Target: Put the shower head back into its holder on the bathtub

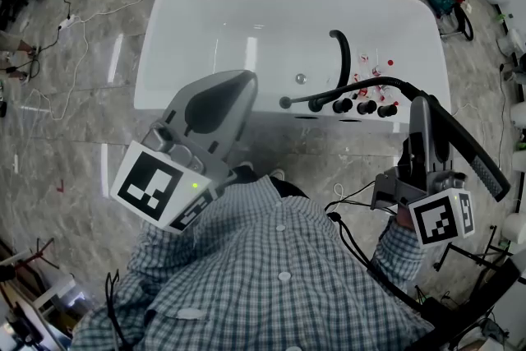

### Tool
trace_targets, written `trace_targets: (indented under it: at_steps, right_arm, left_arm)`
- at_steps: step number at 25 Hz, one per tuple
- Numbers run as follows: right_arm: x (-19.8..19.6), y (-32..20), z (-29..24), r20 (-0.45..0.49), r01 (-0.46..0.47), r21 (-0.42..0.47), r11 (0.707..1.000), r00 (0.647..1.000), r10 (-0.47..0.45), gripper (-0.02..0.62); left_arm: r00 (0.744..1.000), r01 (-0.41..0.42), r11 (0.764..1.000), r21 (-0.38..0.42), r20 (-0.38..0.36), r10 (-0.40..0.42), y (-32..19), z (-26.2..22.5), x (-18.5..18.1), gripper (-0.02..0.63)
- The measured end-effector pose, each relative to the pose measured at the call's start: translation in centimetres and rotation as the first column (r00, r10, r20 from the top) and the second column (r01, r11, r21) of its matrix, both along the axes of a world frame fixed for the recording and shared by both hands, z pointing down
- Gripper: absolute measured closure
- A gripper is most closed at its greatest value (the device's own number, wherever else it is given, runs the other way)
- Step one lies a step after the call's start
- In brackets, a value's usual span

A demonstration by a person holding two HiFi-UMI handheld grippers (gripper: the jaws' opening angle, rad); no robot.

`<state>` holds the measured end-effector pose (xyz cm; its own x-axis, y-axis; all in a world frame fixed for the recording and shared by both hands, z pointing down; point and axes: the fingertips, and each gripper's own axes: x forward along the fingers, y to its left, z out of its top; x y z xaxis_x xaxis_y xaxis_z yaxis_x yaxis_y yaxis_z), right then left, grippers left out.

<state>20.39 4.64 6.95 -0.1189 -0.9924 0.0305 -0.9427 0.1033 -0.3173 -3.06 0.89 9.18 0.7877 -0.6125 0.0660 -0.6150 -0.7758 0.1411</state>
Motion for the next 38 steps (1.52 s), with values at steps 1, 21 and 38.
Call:
trace_targets:
  at_steps: [1,21,38]
  right_arm:
    - [0.0,0.0,0.0,0.0,0.001,-0.001,1.0,1.0,-0.001,0.46]
    - [-0.8,-0.6,0.8,0.024,0.035,-0.035,0.999,0.999,-0.035,0.46]
    - [-1.2,-1.0,2.4,0.032,0.057,-0.09,0.994,0.998,-0.054,0.46]
  left_arm:
    - [1.0,0.001,1.0,-0.001,0.0,-0.001,0.0,0.0,0.0,0.597]
    - [1.0,0.016,1.0,-0.024,0.003,-0.016,0.0,0.4,-0.4,0.597]
    - [1.0,0.021,0.998,-0.051,0.01,-0.02,-0.1,1.2,-0.4,0.597]
